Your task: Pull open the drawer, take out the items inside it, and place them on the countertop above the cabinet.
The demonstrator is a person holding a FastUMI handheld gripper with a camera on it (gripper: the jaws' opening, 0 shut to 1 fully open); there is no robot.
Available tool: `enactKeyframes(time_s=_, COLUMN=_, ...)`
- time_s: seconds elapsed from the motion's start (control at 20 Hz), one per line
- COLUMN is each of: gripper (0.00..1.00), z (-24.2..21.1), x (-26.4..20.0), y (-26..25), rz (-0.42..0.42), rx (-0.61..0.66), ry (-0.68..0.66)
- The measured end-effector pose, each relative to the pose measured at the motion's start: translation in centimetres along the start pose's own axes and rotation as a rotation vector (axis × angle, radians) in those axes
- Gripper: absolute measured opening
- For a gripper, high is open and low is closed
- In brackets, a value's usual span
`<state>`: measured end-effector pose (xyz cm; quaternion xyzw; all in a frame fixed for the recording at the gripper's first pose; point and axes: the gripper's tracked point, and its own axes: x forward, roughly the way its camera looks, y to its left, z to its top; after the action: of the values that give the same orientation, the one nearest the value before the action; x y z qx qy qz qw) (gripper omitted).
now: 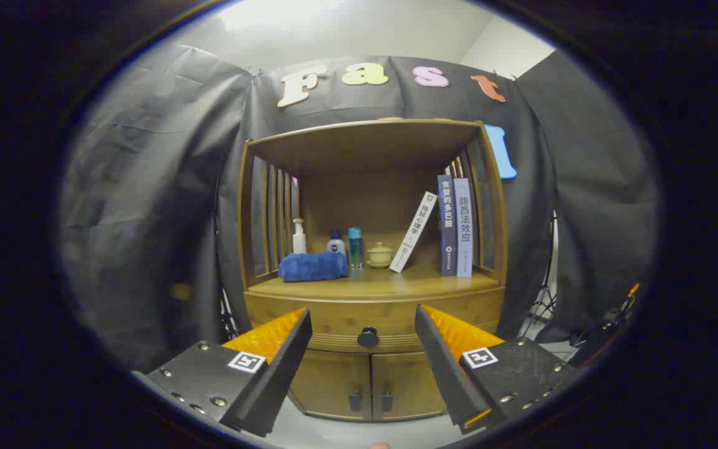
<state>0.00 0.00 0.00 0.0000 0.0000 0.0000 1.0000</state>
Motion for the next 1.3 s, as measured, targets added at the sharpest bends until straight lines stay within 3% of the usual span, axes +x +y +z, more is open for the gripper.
enactKeyframes(time_s=0.95, gripper=0.99, z=-3.0, x=0.7, y=-0.8, rz=-0.027, rx=0.030, ry=0.067)
enactKeyframes(time_s=1.3, gripper=0.99, z=-4.2, x=0.9, y=-2.4, rz=-0.037, rx=-0.033, ry=0.095)
